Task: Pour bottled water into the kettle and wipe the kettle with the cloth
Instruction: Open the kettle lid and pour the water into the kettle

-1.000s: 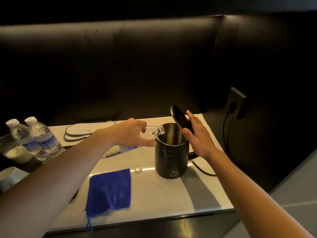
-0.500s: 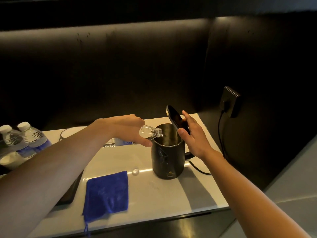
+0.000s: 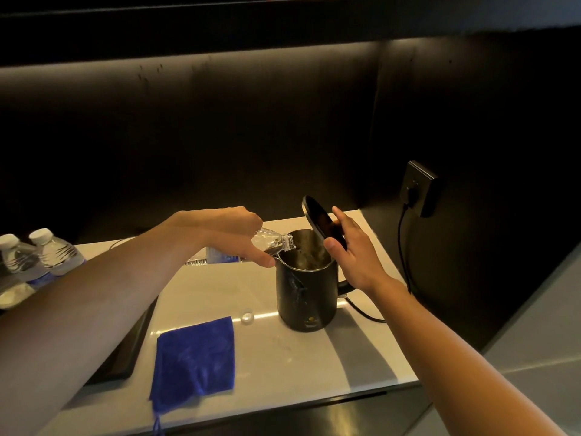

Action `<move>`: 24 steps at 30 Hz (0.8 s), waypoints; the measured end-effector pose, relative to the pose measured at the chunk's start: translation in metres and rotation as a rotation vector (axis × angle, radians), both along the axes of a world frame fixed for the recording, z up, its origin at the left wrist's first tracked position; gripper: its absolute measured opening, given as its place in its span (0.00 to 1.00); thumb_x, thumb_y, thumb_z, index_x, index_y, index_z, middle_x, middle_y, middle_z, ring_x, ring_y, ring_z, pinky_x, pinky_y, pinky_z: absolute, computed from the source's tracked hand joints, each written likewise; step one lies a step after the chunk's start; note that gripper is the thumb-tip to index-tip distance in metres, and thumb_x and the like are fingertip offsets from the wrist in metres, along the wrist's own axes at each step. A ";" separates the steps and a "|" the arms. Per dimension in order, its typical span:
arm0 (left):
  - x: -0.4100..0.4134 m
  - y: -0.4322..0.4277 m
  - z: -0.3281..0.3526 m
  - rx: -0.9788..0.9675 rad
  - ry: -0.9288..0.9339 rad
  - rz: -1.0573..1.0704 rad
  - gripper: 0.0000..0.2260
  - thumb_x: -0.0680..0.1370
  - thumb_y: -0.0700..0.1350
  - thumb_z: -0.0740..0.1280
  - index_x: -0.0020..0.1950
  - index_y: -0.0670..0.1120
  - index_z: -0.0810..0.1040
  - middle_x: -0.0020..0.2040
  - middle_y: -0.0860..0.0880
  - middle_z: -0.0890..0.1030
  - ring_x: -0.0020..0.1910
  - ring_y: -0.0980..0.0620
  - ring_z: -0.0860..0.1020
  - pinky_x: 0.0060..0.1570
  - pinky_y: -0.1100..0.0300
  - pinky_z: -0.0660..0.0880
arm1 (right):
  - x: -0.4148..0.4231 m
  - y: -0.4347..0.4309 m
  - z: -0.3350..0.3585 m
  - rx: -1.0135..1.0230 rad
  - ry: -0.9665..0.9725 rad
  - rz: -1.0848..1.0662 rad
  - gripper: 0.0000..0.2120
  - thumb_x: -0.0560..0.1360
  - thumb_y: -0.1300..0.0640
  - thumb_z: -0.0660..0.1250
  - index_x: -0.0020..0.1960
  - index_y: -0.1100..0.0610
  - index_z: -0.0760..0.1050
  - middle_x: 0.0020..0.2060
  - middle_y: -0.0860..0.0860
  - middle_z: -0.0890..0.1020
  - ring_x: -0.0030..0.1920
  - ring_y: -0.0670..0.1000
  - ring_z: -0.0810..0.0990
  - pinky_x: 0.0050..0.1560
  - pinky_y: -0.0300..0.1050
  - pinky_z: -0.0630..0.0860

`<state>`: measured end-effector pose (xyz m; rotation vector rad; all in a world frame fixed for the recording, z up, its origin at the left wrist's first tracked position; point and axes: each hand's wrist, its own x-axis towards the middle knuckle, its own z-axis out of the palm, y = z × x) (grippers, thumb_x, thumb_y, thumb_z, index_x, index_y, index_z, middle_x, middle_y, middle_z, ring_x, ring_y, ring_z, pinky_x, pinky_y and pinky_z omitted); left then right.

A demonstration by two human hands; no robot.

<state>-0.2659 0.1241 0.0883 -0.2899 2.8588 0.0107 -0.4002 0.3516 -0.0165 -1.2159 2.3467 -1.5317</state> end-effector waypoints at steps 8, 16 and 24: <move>-0.007 -0.003 0.002 -0.070 -0.027 -0.018 0.44 0.60 0.82 0.62 0.58 0.48 0.79 0.49 0.49 0.84 0.44 0.50 0.83 0.44 0.56 0.82 | -0.001 -0.001 -0.002 -0.002 0.002 -0.010 0.42 0.72 0.27 0.57 0.80 0.45 0.57 0.73 0.51 0.70 0.70 0.53 0.70 0.59 0.42 0.67; -0.010 -0.003 0.006 -0.092 -0.035 -0.061 0.44 0.57 0.83 0.59 0.53 0.47 0.79 0.44 0.49 0.84 0.40 0.50 0.82 0.38 0.58 0.79 | 0.001 -0.001 0.001 -0.006 0.025 -0.016 0.42 0.72 0.29 0.56 0.80 0.49 0.59 0.72 0.52 0.71 0.69 0.53 0.71 0.62 0.46 0.70; -0.011 -0.004 0.009 -0.086 -0.044 -0.075 0.44 0.55 0.82 0.59 0.51 0.47 0.79 0.44 0.48 0.83 0.41 0.50 0.82 0.40 0.57 0.79 | 0.001 -0.001 0.003 -0.004 0.067 -0.013 0.40 0.73 0.30 0.56 0.77 0.53 0.65 0.66 0.51 0.74 0.64 0.52 0.73 0.60 0.50 0.77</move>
